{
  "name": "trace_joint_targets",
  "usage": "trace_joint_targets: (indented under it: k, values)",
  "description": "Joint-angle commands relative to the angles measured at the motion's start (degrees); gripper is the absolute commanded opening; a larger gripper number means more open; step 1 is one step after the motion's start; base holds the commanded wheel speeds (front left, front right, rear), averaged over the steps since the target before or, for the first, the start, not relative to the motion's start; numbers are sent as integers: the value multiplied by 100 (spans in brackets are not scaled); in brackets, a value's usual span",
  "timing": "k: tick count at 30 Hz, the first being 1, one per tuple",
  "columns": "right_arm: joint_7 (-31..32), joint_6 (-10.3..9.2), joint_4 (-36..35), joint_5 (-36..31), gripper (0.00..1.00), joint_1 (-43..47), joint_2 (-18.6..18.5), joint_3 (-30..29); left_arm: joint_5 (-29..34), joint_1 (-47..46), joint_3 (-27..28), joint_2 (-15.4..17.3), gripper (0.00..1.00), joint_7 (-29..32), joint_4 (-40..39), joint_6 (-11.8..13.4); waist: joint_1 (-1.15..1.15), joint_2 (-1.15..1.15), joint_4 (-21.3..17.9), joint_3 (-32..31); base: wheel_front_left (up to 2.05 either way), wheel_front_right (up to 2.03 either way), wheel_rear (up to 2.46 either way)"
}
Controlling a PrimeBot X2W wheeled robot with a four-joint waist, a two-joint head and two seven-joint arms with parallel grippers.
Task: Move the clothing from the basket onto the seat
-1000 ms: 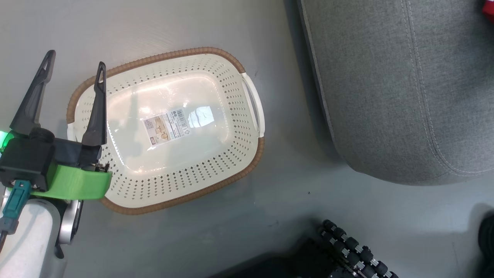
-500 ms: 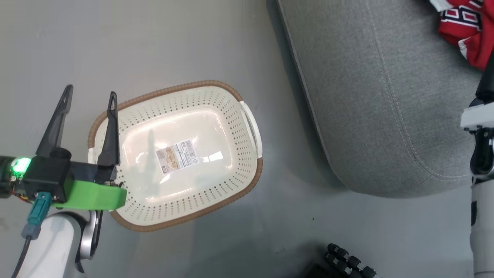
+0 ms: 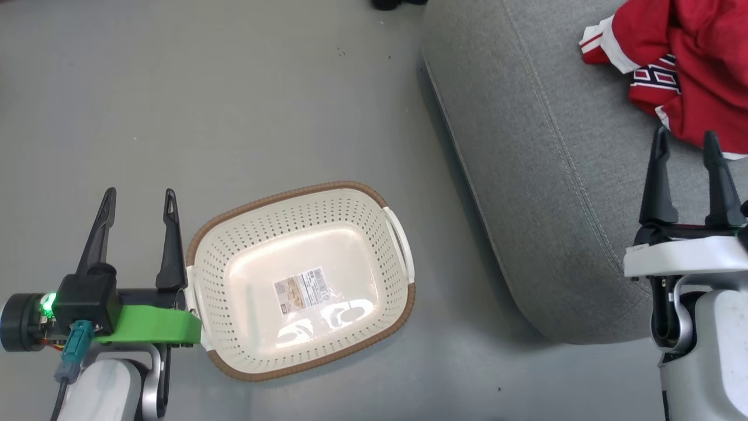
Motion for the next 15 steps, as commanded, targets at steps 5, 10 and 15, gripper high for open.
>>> trace_joint_targets:
  k: [5, 10, 15]
  values:
    - [79, -2, -265, -91, 100, 363, 65, 310, -17, 200, 101, -123, 100, -54, 155, 122, 0, 0, 479, -620, 0, 0, 0]
    - [241, -2, -488, -170, 100, 628, 99, 564, -12, 300, 186, -199, 100, -64, 245, 164, 0, 0, 735, -785, 0, 0, 0]
    - [334, -2, -664, -214, 100, 854, 118, 761, -11, 424, 287, -274, 100, -61, 340, 174, 0, 0, 966, -963, 0, 0, 0]
